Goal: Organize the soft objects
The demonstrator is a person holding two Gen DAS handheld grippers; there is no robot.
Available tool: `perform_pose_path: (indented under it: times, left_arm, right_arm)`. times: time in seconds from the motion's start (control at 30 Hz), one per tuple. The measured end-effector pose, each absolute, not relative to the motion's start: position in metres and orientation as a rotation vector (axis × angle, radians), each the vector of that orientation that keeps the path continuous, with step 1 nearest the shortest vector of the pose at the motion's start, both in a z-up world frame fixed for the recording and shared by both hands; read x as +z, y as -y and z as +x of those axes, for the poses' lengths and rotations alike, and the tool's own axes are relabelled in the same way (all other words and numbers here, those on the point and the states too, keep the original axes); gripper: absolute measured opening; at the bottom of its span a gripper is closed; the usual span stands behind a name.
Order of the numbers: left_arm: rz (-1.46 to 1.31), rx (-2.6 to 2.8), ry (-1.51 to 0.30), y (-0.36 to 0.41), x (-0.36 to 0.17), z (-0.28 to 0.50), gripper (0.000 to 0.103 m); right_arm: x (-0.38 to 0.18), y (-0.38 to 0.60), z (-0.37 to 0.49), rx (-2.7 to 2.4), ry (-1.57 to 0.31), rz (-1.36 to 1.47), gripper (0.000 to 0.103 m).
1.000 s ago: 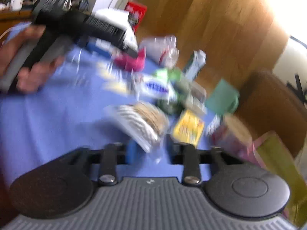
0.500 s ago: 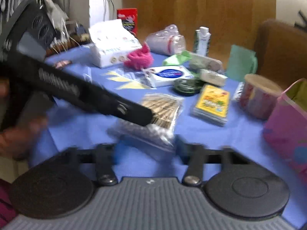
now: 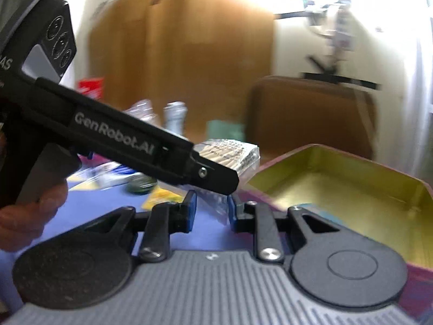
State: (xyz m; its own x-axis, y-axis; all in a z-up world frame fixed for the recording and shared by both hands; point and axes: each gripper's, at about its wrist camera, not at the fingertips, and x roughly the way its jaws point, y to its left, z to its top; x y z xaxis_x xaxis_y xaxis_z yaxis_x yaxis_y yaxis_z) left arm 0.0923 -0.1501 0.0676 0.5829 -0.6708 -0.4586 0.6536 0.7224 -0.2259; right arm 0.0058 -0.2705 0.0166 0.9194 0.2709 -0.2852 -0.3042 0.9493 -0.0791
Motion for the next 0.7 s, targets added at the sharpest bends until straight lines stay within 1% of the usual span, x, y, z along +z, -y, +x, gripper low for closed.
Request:
perform_pose_path:
  times: [0.1, 0.13, 0.17, 0.2, 0.3, 0.4, 0.5, 0.7]
  left_arm:
    - [0.023, -0.76, -0.519, 0.187, 0.068, 0.11, 0.083]
    - [0.046, -0.738, -0.505, 0.197, 0.066, 0.115, 0.084]
    - [0.07, -0.712, -0.498, 0.206, 0.063, 0.119, 0.084]
    - [0.091, -0.678, -0.5, 0.212, 0.061, 0.124, 0.084]
    - [0.039, -0.668, -0.529, 0.205, 0.054, 0.127, 0.084]
    - [0.014, -0.681, -0.498, 0.18, 0.053, 0.109, 0.084]
    - [-0.004, -0.668, -0.472, 0.149, 0.051, 0.093, 0.087]
    - [-0.073, -0.548, -0.524, 0.074, 0.032, 0.074, 0.087]
  right_arm:
    - [0.02, 0.292, 0.023, 0.209, -0.279, -0.087, 0.028]
    - [0.018, 0.298, 0.032, 0.159, -0.282, -0.083, 0.031]
    - [0.015, 0.302, 0.042, 0.102, -0.294, -0.088, 0.042]
    - [0.012, 0.306, 0.05, 0.049, -0.306, -0.091, 0.045]
    - [0.005, 0.323, 0.057, -0.004, -0.331, -0.027, 0.046]
    - [0.004, 0.33, 0.049, 0.001, -0.297, 0.008, 0.046]
    - [0.006, 0.327, 0.031, 0.011, -0.247, 0.016, 0.046]
    - [0.009, 0.306, 0.02, 0.138, -0.226, 0.024, 0.046]
